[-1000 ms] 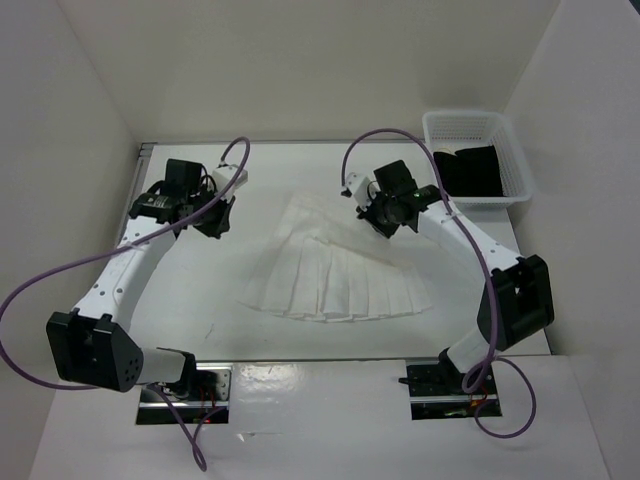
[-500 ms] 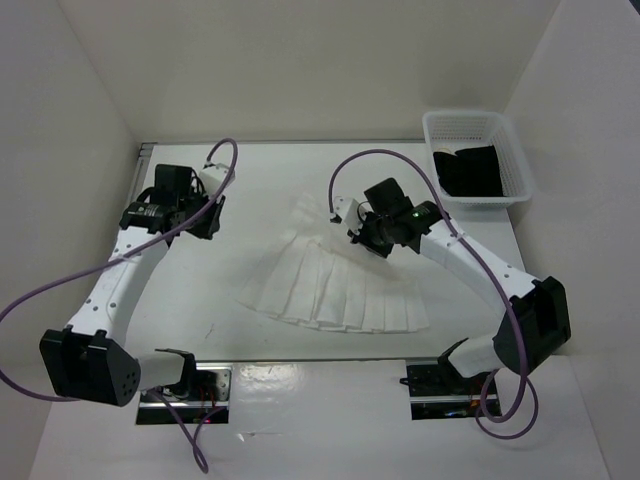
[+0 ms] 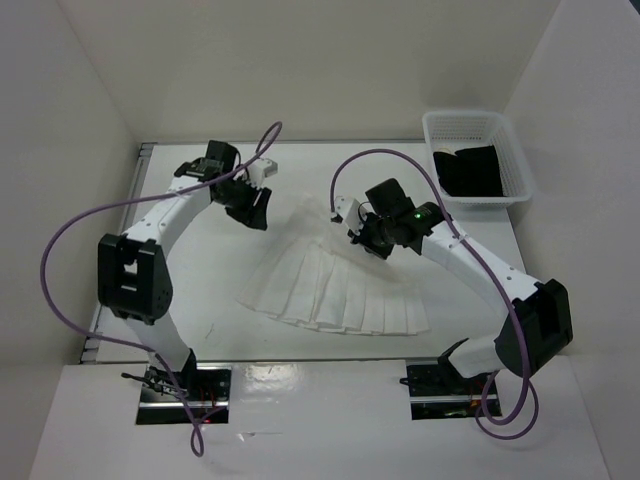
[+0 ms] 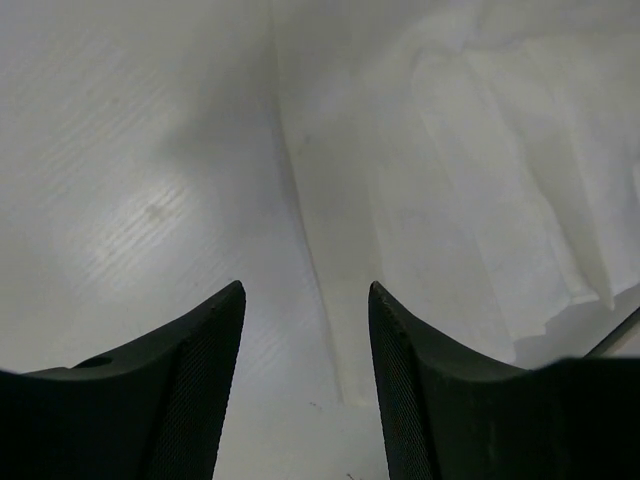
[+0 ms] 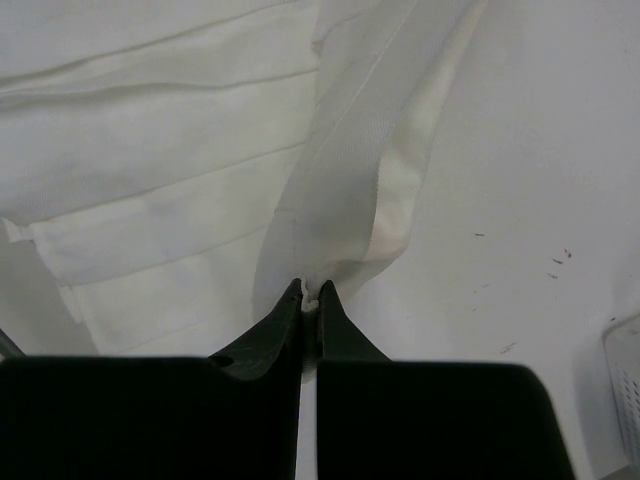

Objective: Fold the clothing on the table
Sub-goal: Fold the skirt

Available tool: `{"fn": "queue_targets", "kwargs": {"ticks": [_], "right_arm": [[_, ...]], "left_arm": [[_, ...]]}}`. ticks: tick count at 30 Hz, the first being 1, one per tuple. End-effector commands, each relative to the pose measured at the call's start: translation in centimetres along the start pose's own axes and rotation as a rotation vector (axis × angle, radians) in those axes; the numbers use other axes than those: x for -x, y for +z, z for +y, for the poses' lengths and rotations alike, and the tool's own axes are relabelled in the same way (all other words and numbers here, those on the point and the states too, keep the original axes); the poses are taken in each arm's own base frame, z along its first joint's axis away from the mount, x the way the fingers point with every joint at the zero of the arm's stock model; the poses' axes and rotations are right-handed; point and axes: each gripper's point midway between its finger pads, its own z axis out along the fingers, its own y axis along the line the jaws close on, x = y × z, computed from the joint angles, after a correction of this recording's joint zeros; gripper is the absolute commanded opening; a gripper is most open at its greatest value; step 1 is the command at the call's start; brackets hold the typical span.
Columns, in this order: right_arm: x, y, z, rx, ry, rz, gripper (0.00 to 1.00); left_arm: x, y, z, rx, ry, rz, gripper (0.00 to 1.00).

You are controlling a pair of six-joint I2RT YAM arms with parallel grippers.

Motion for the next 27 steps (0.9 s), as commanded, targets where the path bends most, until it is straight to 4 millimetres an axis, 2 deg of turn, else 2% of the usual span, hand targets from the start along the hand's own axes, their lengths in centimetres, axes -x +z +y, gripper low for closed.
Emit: {"fn": "queue_targets", "kwargs": {"ticks": [1, 2, 6, 7, 10, 11, 13, 21, 22, 23, 25, 26, 27], "right_arm": [[0.4, -0.2, 0.6, 0.017, 0.023, -0.024, 0.0], [0.3, 0.1, 0.6, 0.022, 0.024, -0.015, 0.0], [0.2, 0.2, 0.6, 0.027, 0.026, -0.008, 0.0], [0.6, 0.0, 0.5, 0.023, 0.035, -0.015, 0.0], [0.4, -0.3, 0.1, 0.023, 0.052, -0.017, 0.0], [0.6, -0.5, -0.3, 0.013, 0.067, -0.022, 0.0], [0.7, -0.5, -0.2, 0.022, 0.067, -0.028, 0.0], [0.3, -1.1, -0.7, 0.032, 0.112, -0.042, 0.0], [0.3, -1.1, -0.7, 0.032, 0.112, -0.042, 0.0], [0.3, -1.1, -0.8, 0.035, 0.119, -0.046, 0.0], [0.2, -1.4, -0.7, 0.036, 0.129, -0.045, 0.0], [0.2, -1.4, -0.7, 0.037, 0.129, -0.044, 0.0], [0.2, -1.4, -0.7, 0.037, 0.129, -0.044, 0.0]], "left_arm": [[5.3, -0.2, -1.7, -0.148, 0.092, -0.108, 0.6], [5.1, 1.1, -1.5, -0.179, 0.073, -0.08, 0.6], [7.7, 2.3, -2.1, -0.3, 0.115, -0.115, 0.61], [7.5, 3.3, -2.0, -0.33, 0.12, -0.103, 0.61], [8.8, 3.7, -2.4, -0.395, 0.154, -0.136, 0.62], [8.3, 4.4, -2.4, -0.42, 0.151, -0.117, 0.62], [8.7, 5.3, -2.6, -0.448, 0.16, -0.117, 0.64], [9.1, 8.4, -0.7, -0.432, 0.169, -0.105, 0.64], [9.4, 8.3, -0.5, -0.419, 0.177, -0.11, 0.64], [8.9, 9.0, -0.1, -0.41, 0.168, -0.091, 0.64], [9.6, 9.5, 0.5, -0.387, 0.177, -0.106, 0.64], [8.8, 10.5, 0.8, -0.387, 0.154, -0.08, 0.64], [9.4, 10.3, 0.9, -0.381, 0.163, -0.093, 0.64]]}}
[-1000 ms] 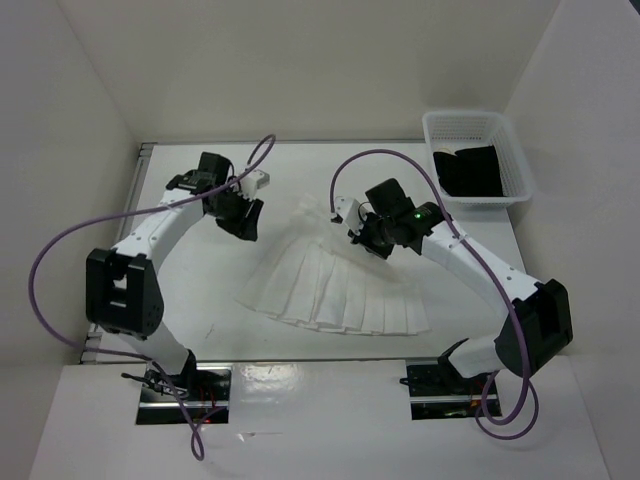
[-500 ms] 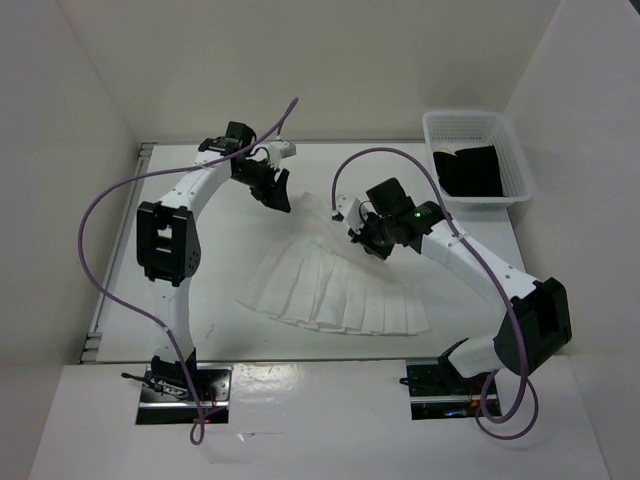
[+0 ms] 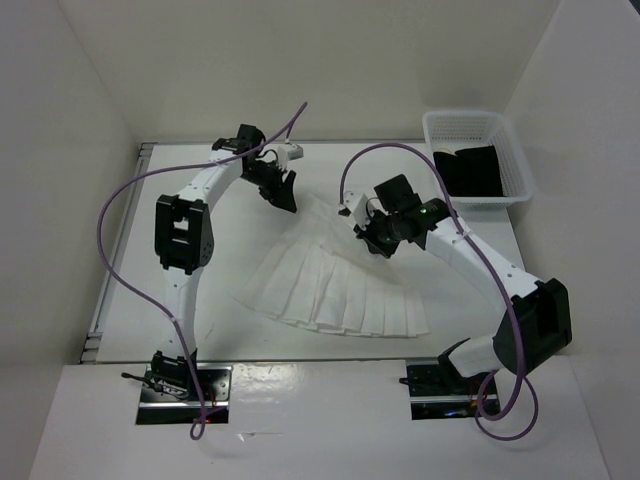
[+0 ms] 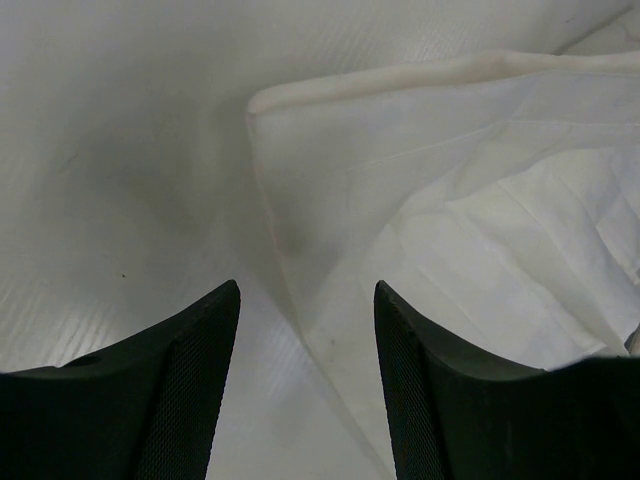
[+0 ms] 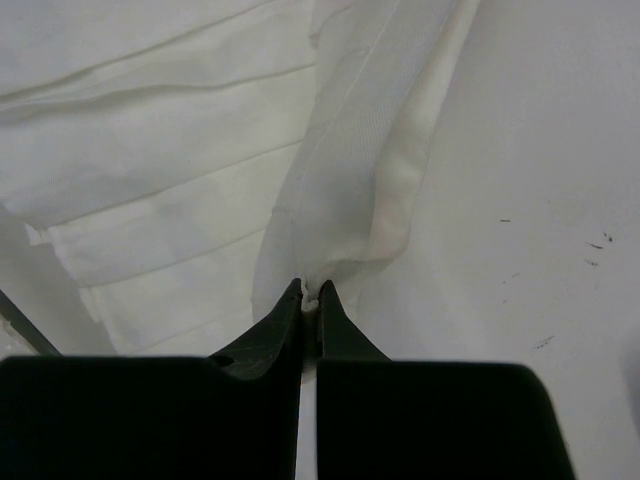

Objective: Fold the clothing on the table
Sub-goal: Fold the skirt

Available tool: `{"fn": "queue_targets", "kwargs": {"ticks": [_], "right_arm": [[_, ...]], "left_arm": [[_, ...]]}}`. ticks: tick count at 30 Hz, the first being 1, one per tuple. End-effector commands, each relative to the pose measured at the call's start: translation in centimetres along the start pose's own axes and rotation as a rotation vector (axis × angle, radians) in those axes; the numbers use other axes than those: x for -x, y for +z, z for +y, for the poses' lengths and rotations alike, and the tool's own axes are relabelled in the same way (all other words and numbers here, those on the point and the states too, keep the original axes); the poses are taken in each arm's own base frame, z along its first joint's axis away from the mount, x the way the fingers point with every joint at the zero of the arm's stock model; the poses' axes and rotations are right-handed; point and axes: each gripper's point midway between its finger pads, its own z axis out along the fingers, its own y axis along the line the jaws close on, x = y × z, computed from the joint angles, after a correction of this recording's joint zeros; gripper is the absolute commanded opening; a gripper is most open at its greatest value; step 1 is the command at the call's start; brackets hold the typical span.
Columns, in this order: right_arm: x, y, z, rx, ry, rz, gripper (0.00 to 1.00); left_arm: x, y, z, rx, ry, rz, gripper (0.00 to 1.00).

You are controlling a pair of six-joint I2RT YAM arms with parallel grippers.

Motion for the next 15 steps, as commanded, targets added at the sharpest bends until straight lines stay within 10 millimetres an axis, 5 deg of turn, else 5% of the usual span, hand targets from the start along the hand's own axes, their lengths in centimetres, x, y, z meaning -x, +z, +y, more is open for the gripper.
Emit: {"fn": "queue_targets", "kwargs": {"ticks": [1, 10, 15], "right_arm": [[1.2, -1.3, 0.0, 0.005, 0.015, -0.039, 0.0], [1.7, -1.9, -0.1, 0.012, 0.02, -0.054, 0.0], [1.7, -1.9, -0.1, 0.012, 0.02, -0.054, 0.0]], "left_arm": [[1.0, 0.7, 1.0, -0.001, 0.042, -0.025, 0.64], [1.2, 3.1, 1.8, -0.043, 0.021, -0.007, 0.64], [3.5, 3.2, 1.1, -0.092, 0.053, -0.041, 0.62]]}}
